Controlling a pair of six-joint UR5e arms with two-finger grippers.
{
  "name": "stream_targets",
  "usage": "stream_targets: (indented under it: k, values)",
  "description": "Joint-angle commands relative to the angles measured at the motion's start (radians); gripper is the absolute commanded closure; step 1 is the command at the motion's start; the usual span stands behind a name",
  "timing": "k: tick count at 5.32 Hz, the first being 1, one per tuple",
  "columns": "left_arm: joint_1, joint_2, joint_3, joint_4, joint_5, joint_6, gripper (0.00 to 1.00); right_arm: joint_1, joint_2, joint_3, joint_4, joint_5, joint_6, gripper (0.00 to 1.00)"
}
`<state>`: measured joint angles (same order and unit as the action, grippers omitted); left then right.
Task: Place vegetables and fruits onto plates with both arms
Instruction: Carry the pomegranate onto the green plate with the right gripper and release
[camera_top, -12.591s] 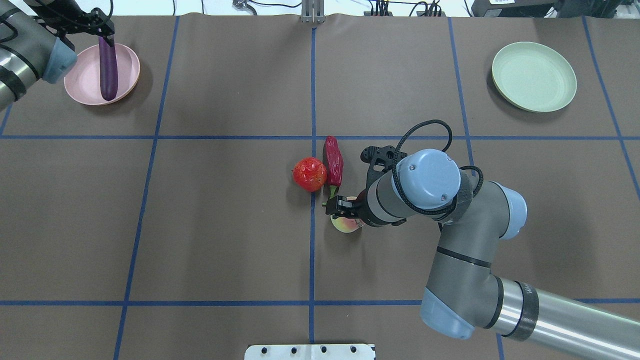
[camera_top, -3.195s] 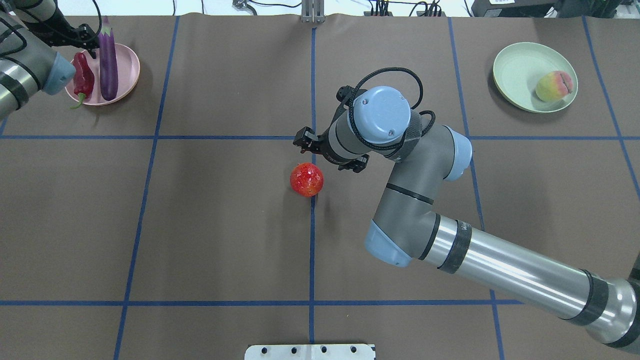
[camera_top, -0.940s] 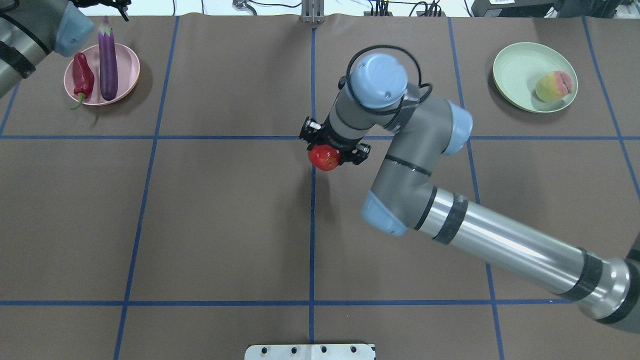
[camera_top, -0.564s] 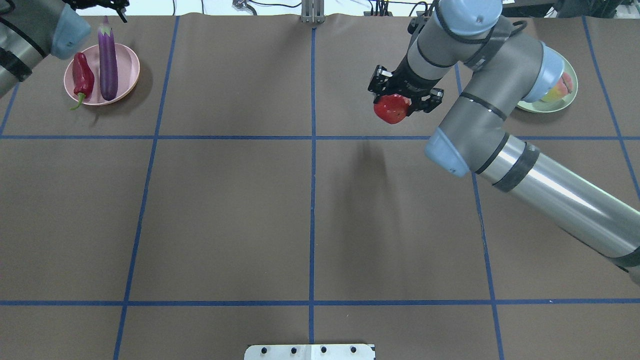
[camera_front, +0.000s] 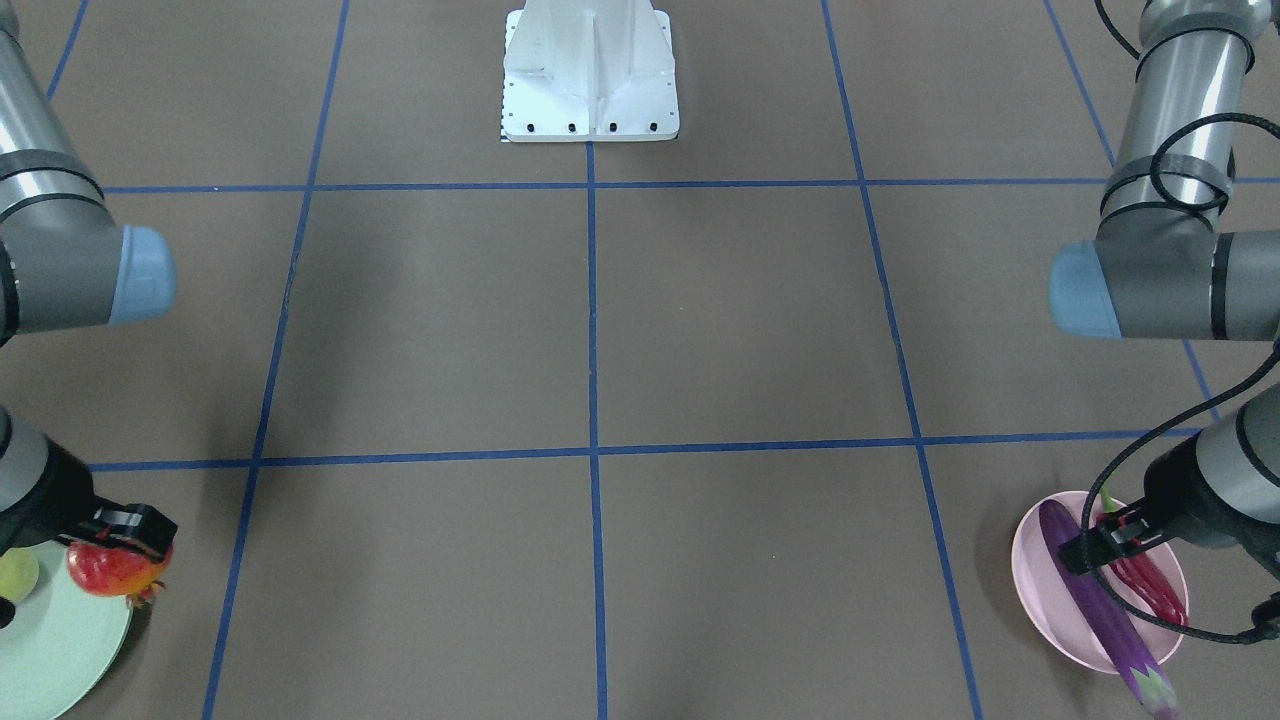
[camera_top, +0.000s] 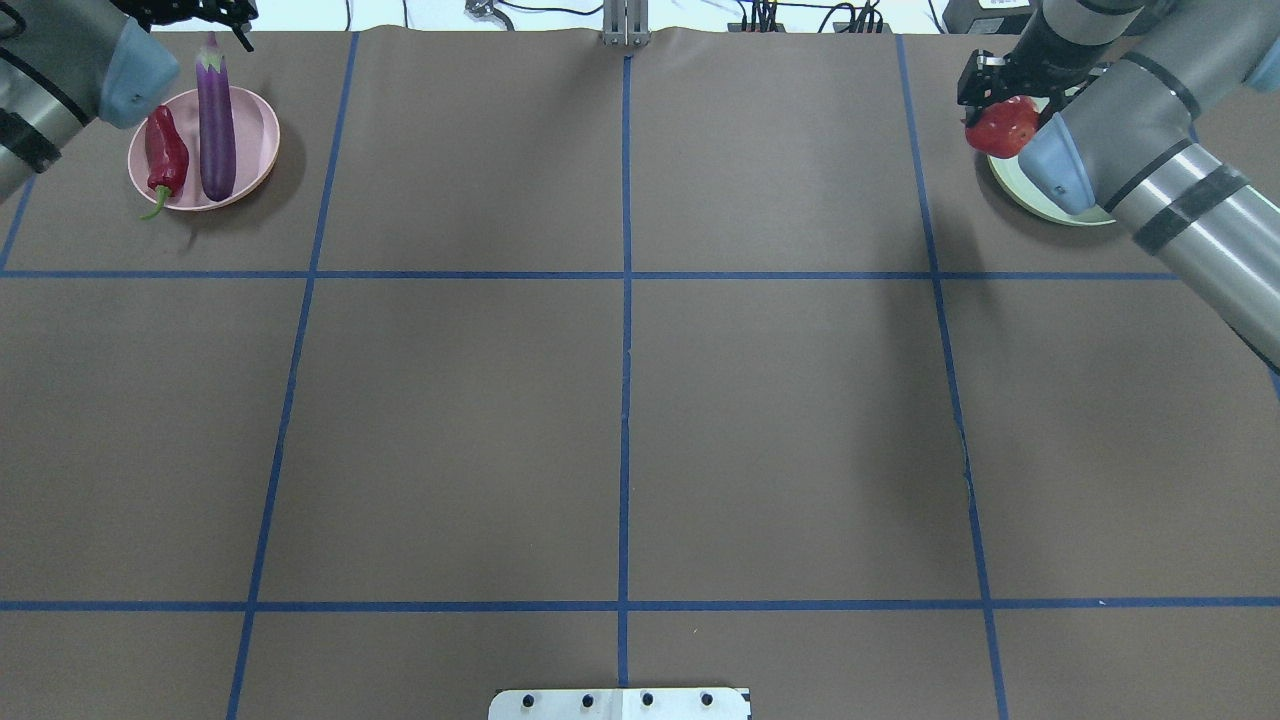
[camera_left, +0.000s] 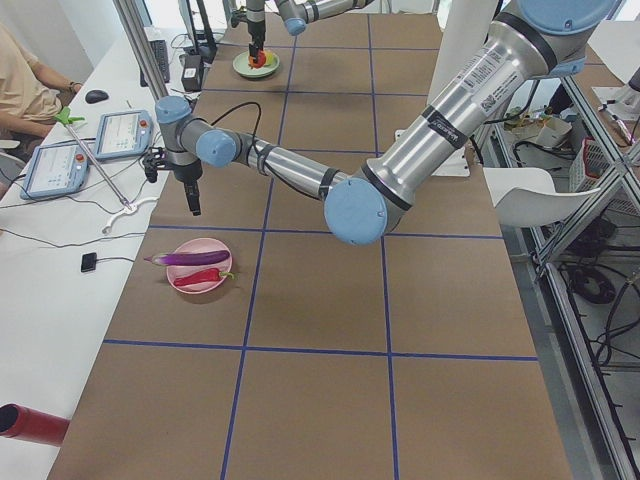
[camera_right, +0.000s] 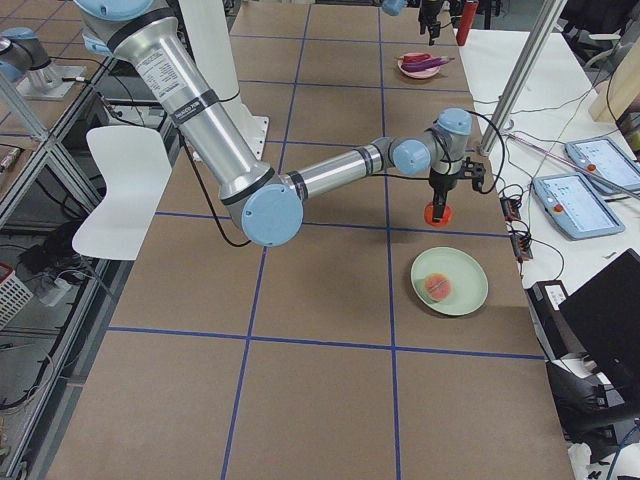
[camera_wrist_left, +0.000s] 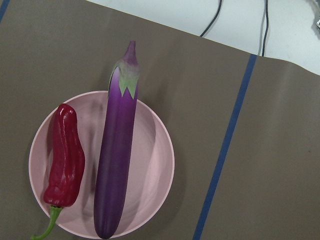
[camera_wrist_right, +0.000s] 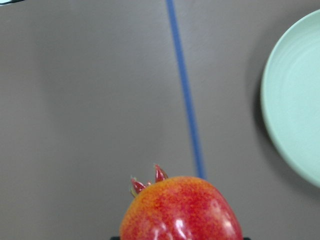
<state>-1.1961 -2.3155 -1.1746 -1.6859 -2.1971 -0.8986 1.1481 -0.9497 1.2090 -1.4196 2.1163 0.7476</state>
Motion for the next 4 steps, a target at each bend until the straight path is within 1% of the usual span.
stream_targets:
  k: [1, 2, 3, 4]
  values:
    - [0.003, -0.005, -0.005, -0.001, 0.007, 0.000, 0.00, 0.031, 0.012, -0.219, 0.153, -0.009, -0.044, 1.00]
    - [0.003, -0.008, -0.005, -0.001, 0.005, 0.001, 0.00, 0.025, 0.035, -0.238, 0.156, -0.009, -0.015, 0.32]
    - [0.003, -0.005, -0.029, 0.002, -0.001, 0.001, 0.00, 0.036, 0.035, -0.230, 0.169, -0.009, -0.030, 0.00]
    - [-0.002, 0.072, -0.178, 0.003, -0.001, 0.006, 0.00, 0.086, -0.004, -0.151, 0.163, 0.004, -0.109, 0.00]
